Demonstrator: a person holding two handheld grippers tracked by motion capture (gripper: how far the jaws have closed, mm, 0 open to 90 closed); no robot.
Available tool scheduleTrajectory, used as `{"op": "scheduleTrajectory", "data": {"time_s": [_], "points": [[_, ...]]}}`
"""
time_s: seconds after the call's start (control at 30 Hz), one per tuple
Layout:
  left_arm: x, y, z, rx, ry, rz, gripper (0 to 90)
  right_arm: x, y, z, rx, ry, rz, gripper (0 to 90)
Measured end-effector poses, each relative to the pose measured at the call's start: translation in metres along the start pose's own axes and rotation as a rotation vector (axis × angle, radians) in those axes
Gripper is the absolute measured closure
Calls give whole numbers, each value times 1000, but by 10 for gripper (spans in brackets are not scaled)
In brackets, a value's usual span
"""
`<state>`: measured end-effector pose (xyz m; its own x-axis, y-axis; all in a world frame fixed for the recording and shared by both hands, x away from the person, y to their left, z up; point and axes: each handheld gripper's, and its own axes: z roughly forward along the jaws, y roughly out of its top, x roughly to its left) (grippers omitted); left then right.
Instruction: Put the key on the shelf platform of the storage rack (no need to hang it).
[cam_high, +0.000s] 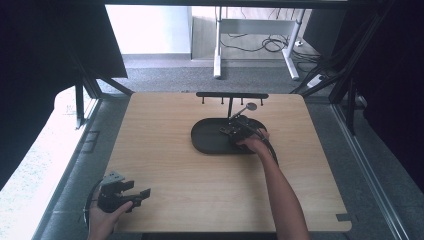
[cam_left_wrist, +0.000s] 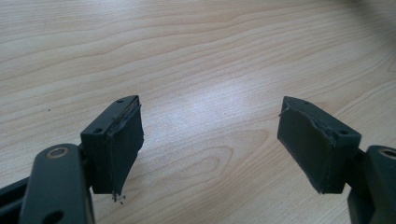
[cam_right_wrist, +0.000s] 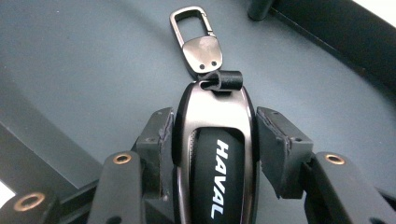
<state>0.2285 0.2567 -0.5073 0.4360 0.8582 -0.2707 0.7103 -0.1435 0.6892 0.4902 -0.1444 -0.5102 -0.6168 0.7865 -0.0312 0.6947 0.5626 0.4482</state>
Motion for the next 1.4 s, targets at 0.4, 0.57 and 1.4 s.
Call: {"op": "scheduleTrajectory", "data": {"time_s": [0.4, 0.57, 1.4], "points": [[-2, 0, 1, 7, -7, 9, 226, 0, 0, 1, 11, -7, -6, 399], [-2, 0, 2, 7, -5, 9, 226, 5, -1, -13, -17, -11, -23, 391], [-6, 1, 3, 14, -8, 17, 225, 47, -66, -86, -222, 111, -119, 398]]}}
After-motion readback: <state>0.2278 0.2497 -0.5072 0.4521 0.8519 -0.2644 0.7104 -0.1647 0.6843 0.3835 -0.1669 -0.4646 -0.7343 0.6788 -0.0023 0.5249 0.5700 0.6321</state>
